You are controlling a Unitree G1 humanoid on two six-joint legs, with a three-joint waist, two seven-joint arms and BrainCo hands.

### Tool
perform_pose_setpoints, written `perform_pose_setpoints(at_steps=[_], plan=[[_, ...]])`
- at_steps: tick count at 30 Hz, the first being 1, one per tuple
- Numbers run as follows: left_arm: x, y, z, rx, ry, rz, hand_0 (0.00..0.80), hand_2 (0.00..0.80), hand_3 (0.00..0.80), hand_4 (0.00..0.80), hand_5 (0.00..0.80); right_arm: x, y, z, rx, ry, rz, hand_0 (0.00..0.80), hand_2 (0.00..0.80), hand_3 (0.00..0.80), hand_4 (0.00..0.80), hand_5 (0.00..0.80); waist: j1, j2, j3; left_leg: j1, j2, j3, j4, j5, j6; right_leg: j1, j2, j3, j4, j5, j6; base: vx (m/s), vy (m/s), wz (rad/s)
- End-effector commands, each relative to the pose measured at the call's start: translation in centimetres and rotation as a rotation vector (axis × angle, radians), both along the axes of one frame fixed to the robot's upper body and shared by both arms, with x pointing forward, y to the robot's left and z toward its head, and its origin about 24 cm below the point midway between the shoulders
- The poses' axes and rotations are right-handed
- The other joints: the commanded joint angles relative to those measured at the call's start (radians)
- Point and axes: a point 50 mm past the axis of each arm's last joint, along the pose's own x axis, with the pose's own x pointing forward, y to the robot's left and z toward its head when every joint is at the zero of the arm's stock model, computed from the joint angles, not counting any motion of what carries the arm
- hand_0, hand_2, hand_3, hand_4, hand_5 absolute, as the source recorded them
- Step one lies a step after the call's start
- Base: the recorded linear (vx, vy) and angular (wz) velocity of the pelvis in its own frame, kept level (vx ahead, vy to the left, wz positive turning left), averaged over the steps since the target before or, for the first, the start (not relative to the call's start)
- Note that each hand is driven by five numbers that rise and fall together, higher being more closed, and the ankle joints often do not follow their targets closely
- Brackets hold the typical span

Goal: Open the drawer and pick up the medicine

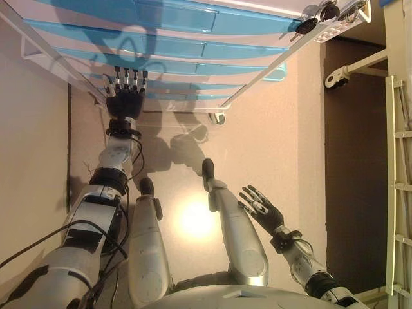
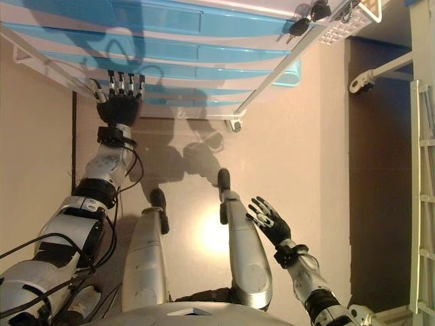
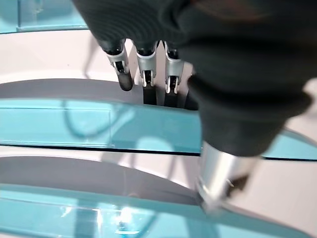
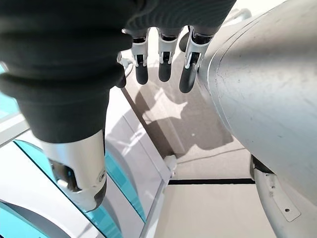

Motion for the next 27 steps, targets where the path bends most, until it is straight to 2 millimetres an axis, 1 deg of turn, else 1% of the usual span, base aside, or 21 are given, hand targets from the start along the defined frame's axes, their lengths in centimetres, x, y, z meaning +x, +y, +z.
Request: perform_pose_setpoints(at_steps=[1, 7, 8, 9, 12, 14, 16, 21, 23, 27], plan=[[-0.6, -1.6, 11.2, 0.120, -0.482, -0.061, 0.800, 0.800, 0.800, 0.800, 0.800, -4.7, 0.8, -2.3, -0.007, 0.135, 0.112, 0.000, 0.000, 0.000, 0.000, 0.000, 0.021, 0.002, -0.005, 0.018, -0.011, 0.067, -0.103, 0.054, 0.028, 0.057, 0.029, -0.059, 0.018, -0.035, -0.019, 0.000, 0.000, 0.00], [-1.1, -1.7, 11.8, 0.147, -0.547, -0.081, 0.800, 0.800, 0.800, 0.800, 0.800, -4.6, 0.8, -2.2, -0.005, 0.133, 0.103, 0.000, 0.000, 0.000, 0.000, 0.000, 0.029, 0.005, -0.005, 0.033, -0.013, 0.061, -0.123, 0.064, 0.026, 0.078, 0.029, -0.066, 0.000, -0.034, -0.022, -0.014, -0.013, -0.01], [-1.2, -1.7, 11.8, 0.149, -0.552, -0.086, 0.800, 0.800, 0.800, 0.800, 0.800, -4.6, 0.8, -2.2, -0.006, 0.132, 0.103, 0.000, 0.000, 0.000, 0.000, 0.000, 0.029, 0.002, -0.005, 0.020, -0.016, 0.068, -0.129, 0.095, 0.030, 0.067, 0.024, -0.072, -0.008, -0.011, -0.029, -0.089, -0.029, 0.08], [-1.3, -1.8, 11.8, 0.150, -0.560, -0.091, 0.800, 0.800, 0.800, 0.800, 0.800, -4.6, 0.8, -2.2, -0.007, 0.130, 0.102, 0.000, 0.000, 0.000, 0.000, 0.000, 0.030, 0.004, -0.005, 0.022, -0.017, 0.068, -0.131, 0.096, 0.031, 0.069, 0.024, -0.073, -0.008, -0.012, -0.030, -0.091, -0.027, 0.05], [-1.5, -2.0, 11.3, 0.148, -0.558, -0.093, 0.800, 0.800, 0.800, 0.800, 0.800, -4.5, 0.9, -2.1, -0.008, 0.129, 0.097, 0.000, 0.000, 0.000, 0.000, 0.000, 0.036, 0.007, -0.005, 0.027, -0.019, 0.065, -0.137, 0.100, 0.029, 0.076, 0.022, -0.079, -0.011, -0.012, -0.030, -0.001, -0.005, 0.02], [-1.6, -1.9, 10.5, 0.145, -0.544, -0.095, 0.800, 0.800, 0.800, 0.800, 0.800, -4.5, 1.0, -2.1, -0.008, 0.132, 0.092, 0.000, 0.000, 0.000, 0.000, 0.000, 0.040, 0.011, -0.005, 0.037, -0.020, 0.064, -0.148, 0.105, 0.027, 0.086, 0.022, -0.081, -0.018, -0.013, -0.031, 0.000, 0.000, 0.00], [-1.6, -1.8, 9.5, 0.136, -0.520, -0.095, 0.800, 0.800, 0.800, 0.800, 0.800, -4.5, 0.9, -2.1, -0.011, 0.132, 0.088, 0.000, 0.000, 0.000, 0.000, 0.000, 0.044, 0.017, -0.005, 0.047, -0.023, 0.061, -0.159, 0.110, 0.027, 0.096, 0.021, -0.084, -0.024, -0.014, -0.031, 0.000, 0.000, 0.00], [-2.1, -0.8, 5.8, 0.091, -0.452, -0.088, 0.800, 0.800, 0.800, 0.800, 0.800, -4.4, 0.7, -2.1, -0.021, 0.133, 0.076, 0.000, 0.000, 0.000, 0.000, 0.000, 0.057, 0.032, -0.005, 0.064, -0.030, 0.054, -0.177, 0.120, 0.026, 0.114, 0.019, -0.091, -0.028, -0.024, -0.033, 0.000, 0.000, 0.00], [-2.4, -0.4, 4.0, 0.075, -0.422, -0.089, 0.800, 0.800, 0.800, 0.800, 0.800, -4.4, 0.6, -2.1, -0.025, 0.131, 0.071, 0.000, 0.000, 0.000, 0.000, 0.000, 0.062, 0.038, -0.005, 0.068, -0.032, 0.050, -0.183, 0.123, 0.025, 0.119, 0.018, -0.094, -0.029, -0.027, -0.034, 0.000, 0.000, 0.00], [-3.5, -0.4, 0.5, 0.058, -0.362, -0.099, 0.800, 0.800, 0.800, 0.800, 0.800, -4.3, 0.4, -1.9, -0.037, 0.125, 0.060, 0.000, 0.000, 0.000, 0.000, 0.000, 0.072, 0.050, -0.005, 0.081, -0.038, 0.043, -0.201, 0.133, 0.025, 0.129, 0.016, -0.101, -0.030, -0.032, -0.034, 0.001, 0.004, 0.01]])
